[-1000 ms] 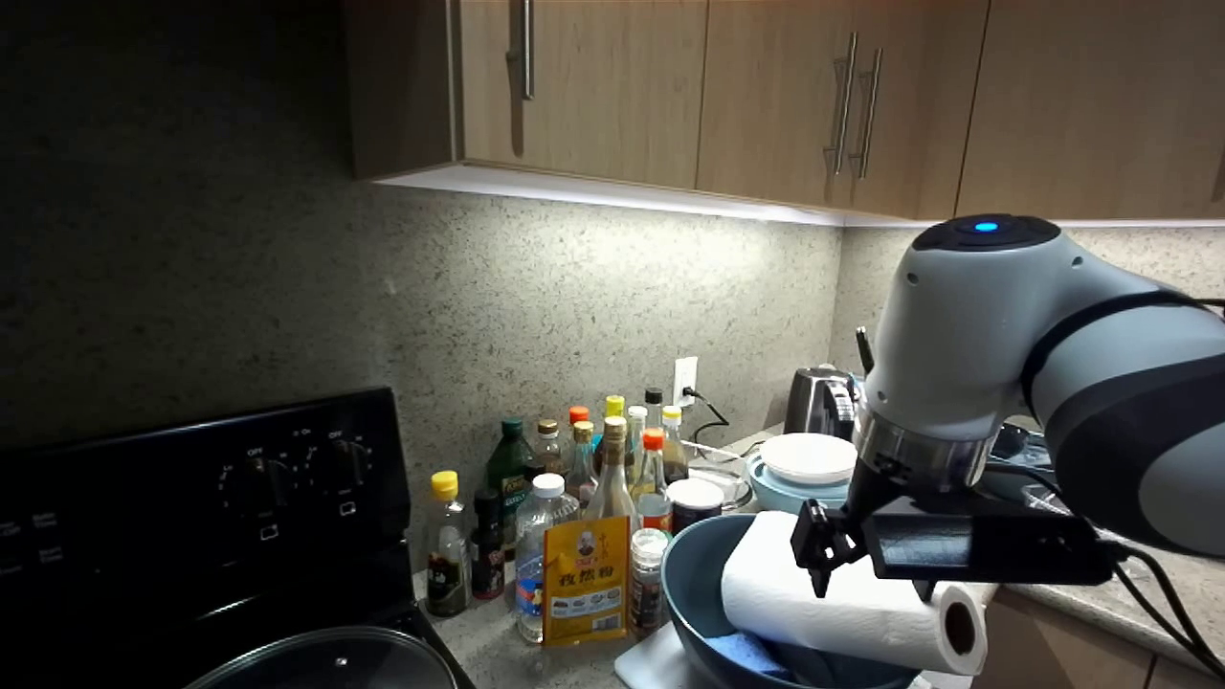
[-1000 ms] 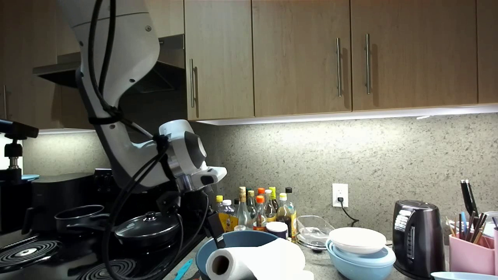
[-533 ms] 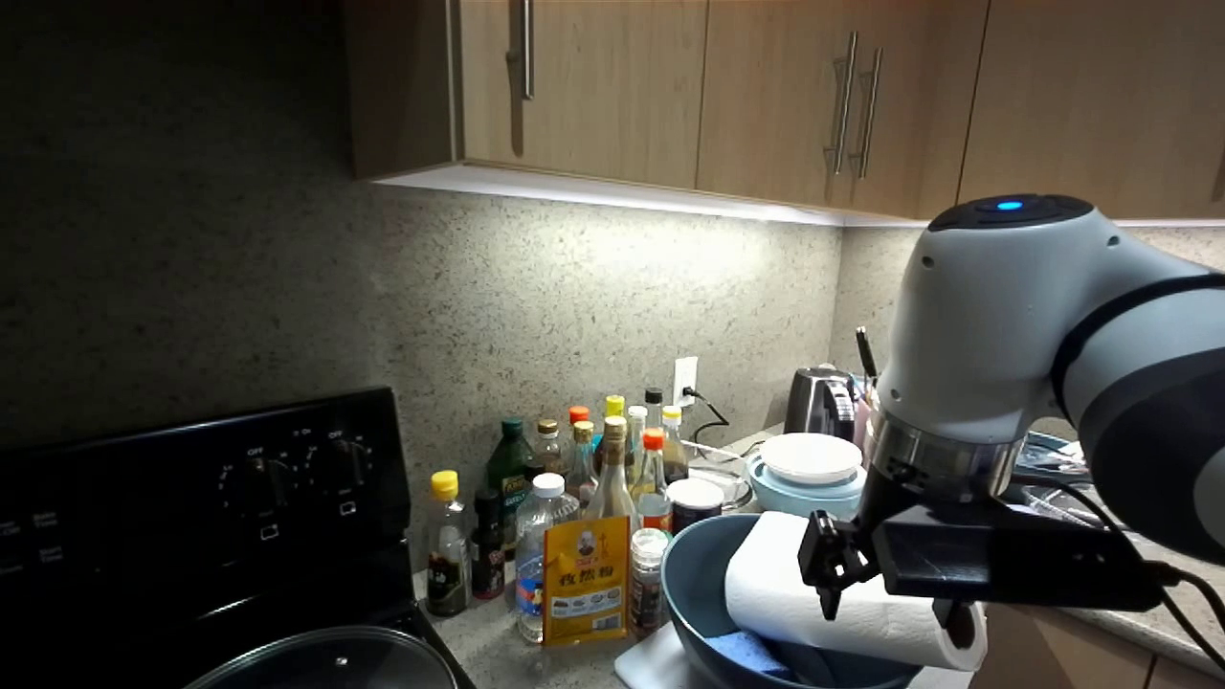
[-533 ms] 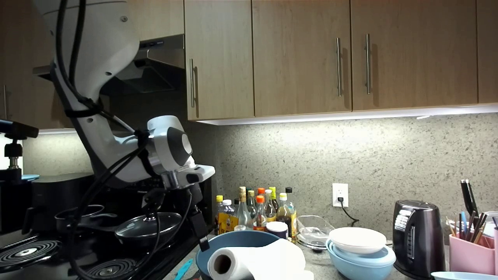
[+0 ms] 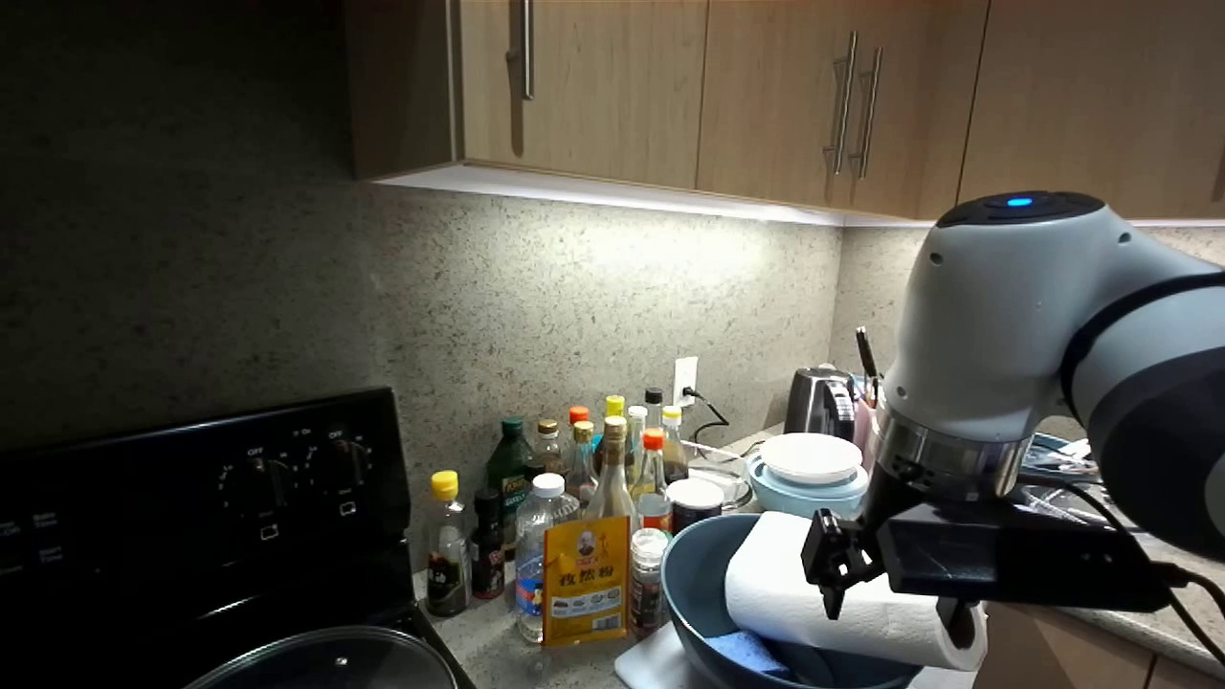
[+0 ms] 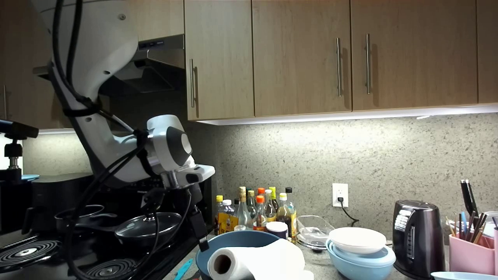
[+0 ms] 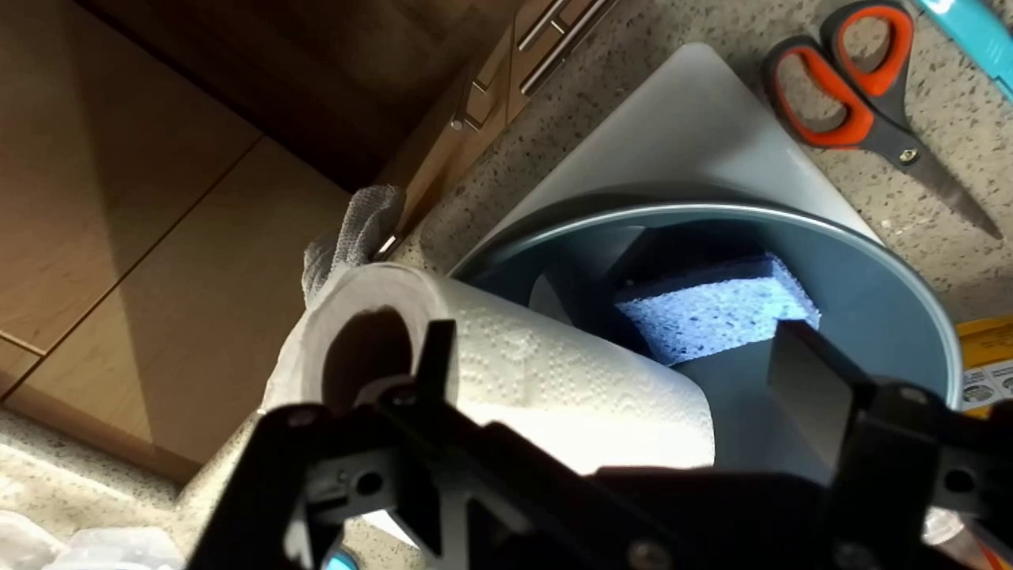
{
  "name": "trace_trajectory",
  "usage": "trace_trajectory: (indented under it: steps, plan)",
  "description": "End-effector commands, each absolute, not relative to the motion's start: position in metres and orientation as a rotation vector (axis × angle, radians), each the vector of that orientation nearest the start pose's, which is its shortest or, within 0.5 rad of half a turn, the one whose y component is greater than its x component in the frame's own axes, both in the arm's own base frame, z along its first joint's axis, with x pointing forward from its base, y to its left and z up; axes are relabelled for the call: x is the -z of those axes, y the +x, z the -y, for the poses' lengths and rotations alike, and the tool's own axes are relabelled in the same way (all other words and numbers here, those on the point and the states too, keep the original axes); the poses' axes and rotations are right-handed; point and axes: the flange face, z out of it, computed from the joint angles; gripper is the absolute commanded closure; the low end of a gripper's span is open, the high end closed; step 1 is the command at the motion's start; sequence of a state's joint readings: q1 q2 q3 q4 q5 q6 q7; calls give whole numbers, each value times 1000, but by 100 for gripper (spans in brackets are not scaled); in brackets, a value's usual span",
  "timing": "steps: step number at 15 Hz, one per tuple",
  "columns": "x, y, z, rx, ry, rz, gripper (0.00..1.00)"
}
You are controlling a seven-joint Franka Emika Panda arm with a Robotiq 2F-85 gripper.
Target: Pick up the kitchen paper from the bowl and put it on the counter
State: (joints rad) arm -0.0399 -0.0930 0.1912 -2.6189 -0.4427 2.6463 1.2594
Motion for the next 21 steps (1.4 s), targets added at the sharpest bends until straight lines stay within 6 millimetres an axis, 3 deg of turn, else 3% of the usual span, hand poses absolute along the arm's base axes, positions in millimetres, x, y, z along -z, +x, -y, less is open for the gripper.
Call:
trace_trajectory:
  steps: [1,14,21]
  plan:
    - [-283,428,-75,411,-2986,-1162,0]
    - [-261,407,-55,384,-2933,-1207,0]
    - [-274,431,-14,600,-3113,-995,0]
